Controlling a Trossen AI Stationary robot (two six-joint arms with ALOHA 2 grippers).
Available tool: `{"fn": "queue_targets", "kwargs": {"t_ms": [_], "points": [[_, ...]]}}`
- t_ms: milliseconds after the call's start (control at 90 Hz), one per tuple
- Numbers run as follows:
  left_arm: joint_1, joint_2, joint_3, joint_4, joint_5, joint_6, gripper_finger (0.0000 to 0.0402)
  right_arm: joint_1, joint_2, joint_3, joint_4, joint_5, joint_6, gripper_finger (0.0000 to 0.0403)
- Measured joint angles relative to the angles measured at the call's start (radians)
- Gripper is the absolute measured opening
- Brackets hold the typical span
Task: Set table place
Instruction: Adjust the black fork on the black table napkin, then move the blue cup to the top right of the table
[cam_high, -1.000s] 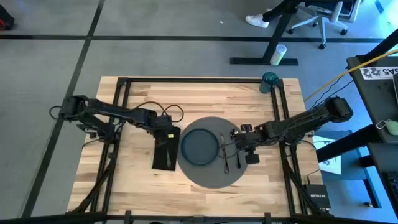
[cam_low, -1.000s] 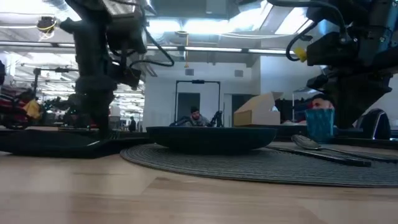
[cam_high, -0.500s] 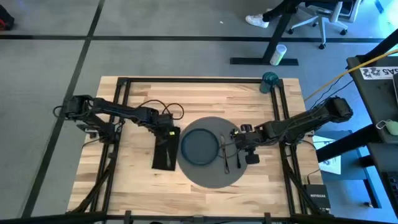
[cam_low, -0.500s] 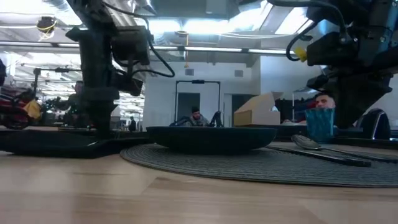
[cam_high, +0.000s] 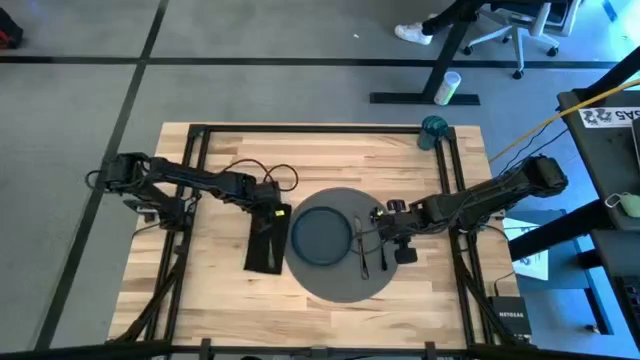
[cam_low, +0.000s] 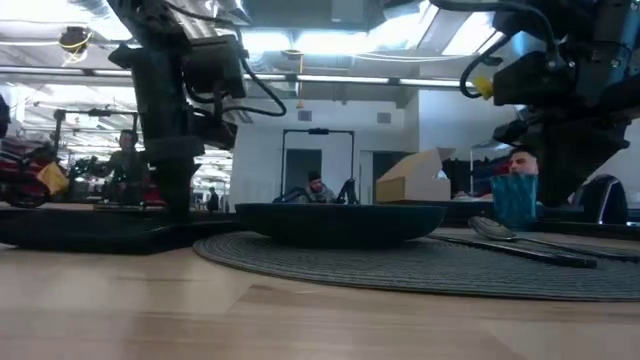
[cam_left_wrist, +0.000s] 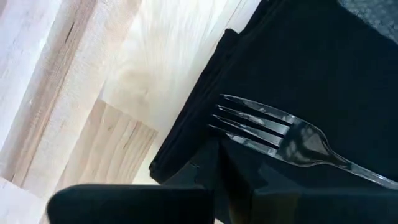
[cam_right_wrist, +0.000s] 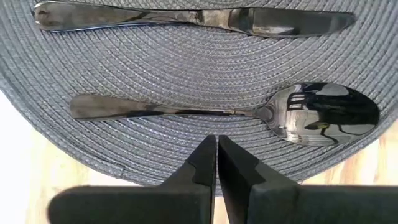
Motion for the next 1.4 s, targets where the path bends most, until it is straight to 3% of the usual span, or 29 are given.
{"fn": "queue_targets", "kwargs": {"t_ms": [333,644,800,1033,1400], "points": [[-0.041,-0.123,0.039,-0.001,-0.006,-0.002,0.0000,0.000,0.000,0.124,-0.156,0.122,-0.077,0.0000],[-0.057,-0.290,0.039,0.001,-0.026,-0.009,0.0000,-0.089,0.000,0.302,-0.579,0.300,-0.027,0.0000],[-0.056,-0.345,0.039,0.002,-0.041,-0.006,0.0000,-0.213,0.000,0.333,-0.702,0.354,-0.028,0.0000],[-0.056,-0.365,0.039,0.001,-0.042,-0.004,0.0000,-0.468,0.000,0.336,-0.739,0.438,-0.138,0.0006],[-0.056,-0.365,0.039,0.001,-0.042,0.003,0.0000,-0.887,0.000,0.336,-0.505,0.442,-0.514,0.0098]]}}
